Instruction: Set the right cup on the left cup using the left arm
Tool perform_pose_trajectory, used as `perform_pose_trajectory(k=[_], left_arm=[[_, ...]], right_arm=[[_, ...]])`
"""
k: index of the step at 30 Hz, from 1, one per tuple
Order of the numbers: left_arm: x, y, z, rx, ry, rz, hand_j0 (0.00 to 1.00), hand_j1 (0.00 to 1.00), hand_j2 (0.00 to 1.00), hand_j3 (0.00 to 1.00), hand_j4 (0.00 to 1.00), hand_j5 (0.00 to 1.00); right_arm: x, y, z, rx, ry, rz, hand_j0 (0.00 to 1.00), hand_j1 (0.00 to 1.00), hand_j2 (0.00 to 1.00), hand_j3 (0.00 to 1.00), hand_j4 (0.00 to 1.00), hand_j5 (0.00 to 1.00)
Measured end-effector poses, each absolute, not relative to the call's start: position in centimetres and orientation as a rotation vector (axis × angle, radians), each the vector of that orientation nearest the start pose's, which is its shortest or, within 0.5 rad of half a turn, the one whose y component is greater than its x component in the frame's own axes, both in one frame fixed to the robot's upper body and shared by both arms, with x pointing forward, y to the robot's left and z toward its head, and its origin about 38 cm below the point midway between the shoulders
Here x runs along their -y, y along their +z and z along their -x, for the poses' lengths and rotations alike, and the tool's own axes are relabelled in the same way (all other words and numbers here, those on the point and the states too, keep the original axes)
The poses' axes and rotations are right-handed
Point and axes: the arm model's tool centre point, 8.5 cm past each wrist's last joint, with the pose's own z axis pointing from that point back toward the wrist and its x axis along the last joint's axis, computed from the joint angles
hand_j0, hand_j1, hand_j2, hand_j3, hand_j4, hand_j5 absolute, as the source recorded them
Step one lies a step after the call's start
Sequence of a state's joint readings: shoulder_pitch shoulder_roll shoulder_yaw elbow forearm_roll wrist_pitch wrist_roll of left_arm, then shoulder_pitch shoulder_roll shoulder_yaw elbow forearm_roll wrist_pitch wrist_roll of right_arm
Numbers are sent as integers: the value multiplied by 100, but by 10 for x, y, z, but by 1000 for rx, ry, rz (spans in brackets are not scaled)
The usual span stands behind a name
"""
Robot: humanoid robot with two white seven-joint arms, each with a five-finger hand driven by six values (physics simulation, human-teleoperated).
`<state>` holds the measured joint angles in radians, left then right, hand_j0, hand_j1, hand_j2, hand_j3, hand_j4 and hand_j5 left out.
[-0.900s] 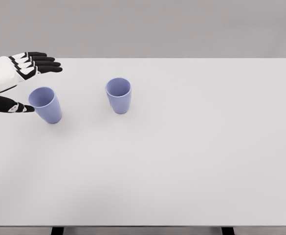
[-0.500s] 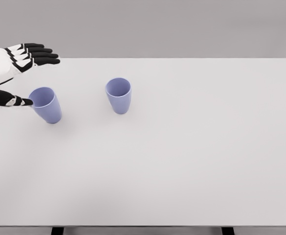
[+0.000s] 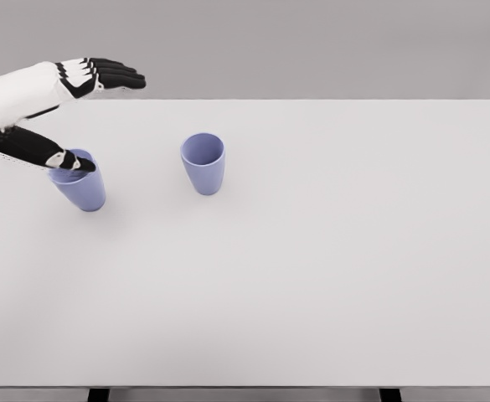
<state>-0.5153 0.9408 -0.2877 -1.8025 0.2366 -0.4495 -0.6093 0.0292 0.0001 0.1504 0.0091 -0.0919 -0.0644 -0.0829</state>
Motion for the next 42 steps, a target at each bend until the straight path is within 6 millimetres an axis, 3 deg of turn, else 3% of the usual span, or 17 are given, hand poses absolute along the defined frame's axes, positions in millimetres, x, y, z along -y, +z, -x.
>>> perform_pose_trajectory(k=[8,11,19,31,42], left_arm=[[-269,292,-394,1595,-1401,258,100,100,100,100,100,100],[-259,289,-399,1549,-1343,309,100,100,100,100,100,100],[-247,311,-428,1583,-1214,242,100,100,100,100,100,100],[-226,244,-454,1437,-1114,257,100,100,100,100,100,100],[-219,222,-464,1384,-1059,257,100,100,100,100,100,100]], right_arm=[[279,-261,15,26,59,168,100,100,100,100,100,100],[279,-261,15,26,59,168,100,100,100,100,100,100],[279,-261,15,26,59,168,100,100,100,100,100,100],[279,-261,15,26,59,168,100,100,100,100,100,100],[279,-261,15,26,59,168,100,100,100,100,100,100]])
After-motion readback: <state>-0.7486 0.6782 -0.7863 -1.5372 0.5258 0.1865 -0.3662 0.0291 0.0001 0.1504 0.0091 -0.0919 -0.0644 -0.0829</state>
